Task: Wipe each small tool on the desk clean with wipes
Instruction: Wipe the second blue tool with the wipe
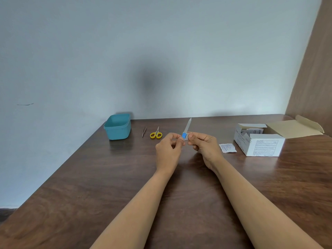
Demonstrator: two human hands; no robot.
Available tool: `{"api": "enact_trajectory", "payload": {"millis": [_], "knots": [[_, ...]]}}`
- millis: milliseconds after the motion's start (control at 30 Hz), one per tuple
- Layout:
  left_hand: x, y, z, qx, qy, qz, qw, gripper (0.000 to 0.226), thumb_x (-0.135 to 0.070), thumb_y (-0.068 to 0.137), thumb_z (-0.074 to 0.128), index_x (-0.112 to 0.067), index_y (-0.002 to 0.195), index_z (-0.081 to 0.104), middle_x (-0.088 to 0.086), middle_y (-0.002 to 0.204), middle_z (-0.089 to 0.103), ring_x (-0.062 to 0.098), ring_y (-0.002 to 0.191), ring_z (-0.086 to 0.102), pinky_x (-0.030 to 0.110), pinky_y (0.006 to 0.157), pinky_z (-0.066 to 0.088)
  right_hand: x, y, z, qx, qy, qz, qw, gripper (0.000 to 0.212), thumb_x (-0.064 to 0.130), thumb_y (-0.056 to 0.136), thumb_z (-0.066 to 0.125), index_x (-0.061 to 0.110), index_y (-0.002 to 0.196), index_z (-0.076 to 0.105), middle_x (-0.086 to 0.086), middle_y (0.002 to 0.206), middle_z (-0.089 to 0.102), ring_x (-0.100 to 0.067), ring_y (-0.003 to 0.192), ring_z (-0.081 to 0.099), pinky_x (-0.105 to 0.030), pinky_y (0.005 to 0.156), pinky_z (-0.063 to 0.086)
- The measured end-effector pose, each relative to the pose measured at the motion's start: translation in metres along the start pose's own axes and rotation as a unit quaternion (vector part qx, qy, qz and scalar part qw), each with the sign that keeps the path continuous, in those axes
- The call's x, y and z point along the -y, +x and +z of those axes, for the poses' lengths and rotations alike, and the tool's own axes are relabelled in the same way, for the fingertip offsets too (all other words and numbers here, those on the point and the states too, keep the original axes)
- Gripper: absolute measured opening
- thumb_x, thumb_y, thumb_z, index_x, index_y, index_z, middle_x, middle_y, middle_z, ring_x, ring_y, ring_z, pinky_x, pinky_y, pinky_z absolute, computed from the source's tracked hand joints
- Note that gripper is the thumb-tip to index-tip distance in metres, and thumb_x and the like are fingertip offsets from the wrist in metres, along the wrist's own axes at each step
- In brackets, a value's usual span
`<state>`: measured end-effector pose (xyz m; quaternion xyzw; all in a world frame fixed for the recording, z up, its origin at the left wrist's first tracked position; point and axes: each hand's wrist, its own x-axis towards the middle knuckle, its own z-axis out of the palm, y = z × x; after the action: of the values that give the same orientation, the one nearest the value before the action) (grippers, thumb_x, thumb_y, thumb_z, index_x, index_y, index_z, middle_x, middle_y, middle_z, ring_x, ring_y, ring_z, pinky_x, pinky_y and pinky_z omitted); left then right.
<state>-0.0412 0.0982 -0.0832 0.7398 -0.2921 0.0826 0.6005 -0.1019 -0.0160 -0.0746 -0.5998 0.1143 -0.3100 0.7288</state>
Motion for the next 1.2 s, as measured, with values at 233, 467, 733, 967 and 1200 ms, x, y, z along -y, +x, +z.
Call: {"api": "enact_trajectory", "payload": {"millis": [233, 467, 733, 967, 1200], "knots": [[0.0009, -0.0004, 0.0013, 0.018, -0.005, -0.008, 1.000, 0.009, -0.021, 0.088, 0.063, -0.027, 0.089, 0.057, -0.007, 0.070, 0.073, 0.011, 0.069, 0.069, 0.038, 0.077, 0.056, 0.0018, -0.0006, 0.0005, 0.013, 0.001, 0.002, 1.000, 0.008, 0.006, 0.083, 0.068, 0.012, 0.082, 0.073, 0.006, 0.072, 0.072, -0.002, 0.065, 0.060, -0.014, 0.057, 0.039], [0.0005, -0.0006, 0.0027, 0.040, 0.004, -0.002, 0.999, 0.012, -0.037, 0.086, 0.062, -0.026, 0.082, 0.059, -0.010, 0.066, 0.072, 0.008, 0.068, 0.069, 0.039, 0.074, 0.057, 0.0019, 0.0011, 0.0005, -0.019, 0.017, 0.016, 1.000, 0.004, 0.010, 0.084, 0.069, 0.012, 0.084, 0.073, 0.010, 0.060, 0.063, -0.001, 0.059, 0.049, -0.014, 0.057, 0.037], [0.0007, -0.0027, 0.0024, 0.057, 0.055, 0.019, 0.997, 0.020, -0.032, 0.087, 0.053, -0.023, 0.075, 0.066, -0.014, 0.068, 0.071, 0.009, 0.067, 0.068, 0.039, 0.070, 0.057, 0.0042, 0.0003, -0.0020, 0.005, 0.028, 0.041, 0.999, 0.003, 0.010, 0.081, 0.071, 0.012, 0.080, 0.073, 0.008, 0.061, 0.063, -0.003, 0.058, 0.045, -0.016, 0.058, 0.037], [0.0009, -0.0030, 0.0010, 0.063, 0.096, 0.047, 0.992, 0.019, -0.030, 0.091, 0.053, -0.027, 0.075, 0.063, -0.013, 0.068, 0.070, 0.008, 0.067, 0.066, 0.040, 0.070, 0.055, 0.0039, 0.0003, 0.0014, 0.001, -0.026, 0.024, 0.999, 0.011, 0.011, 0.079, 0.074, 0.012, 0.070, 0.070, 0.002, 0.060, 0.057, -0.005, 0.055, 0.042, -0.019, 0.057, 0.033], [-0.0002, -0.0031, 0.0021, 0.059, 0.098, 0.050, 0.992, 0.018, -0.031, 0.092, 0.053, -0.024, 0.081, 0.065, -0.015, 0.069, 0.070, 0.006, 0.068, 0.065, 0.037, 0.071, 0.055, 0.0038, 0.0012, -0.0013, 0.007, 0.001, 0.041, 0.999, 0.007, 0.013, 0.080, 0.074, 0.013, 0.073, 0.071, 0.005, 0.061, 0.058, -0.004, 0.058, 0.045, -0.017, 0.058, 0.037]]}}
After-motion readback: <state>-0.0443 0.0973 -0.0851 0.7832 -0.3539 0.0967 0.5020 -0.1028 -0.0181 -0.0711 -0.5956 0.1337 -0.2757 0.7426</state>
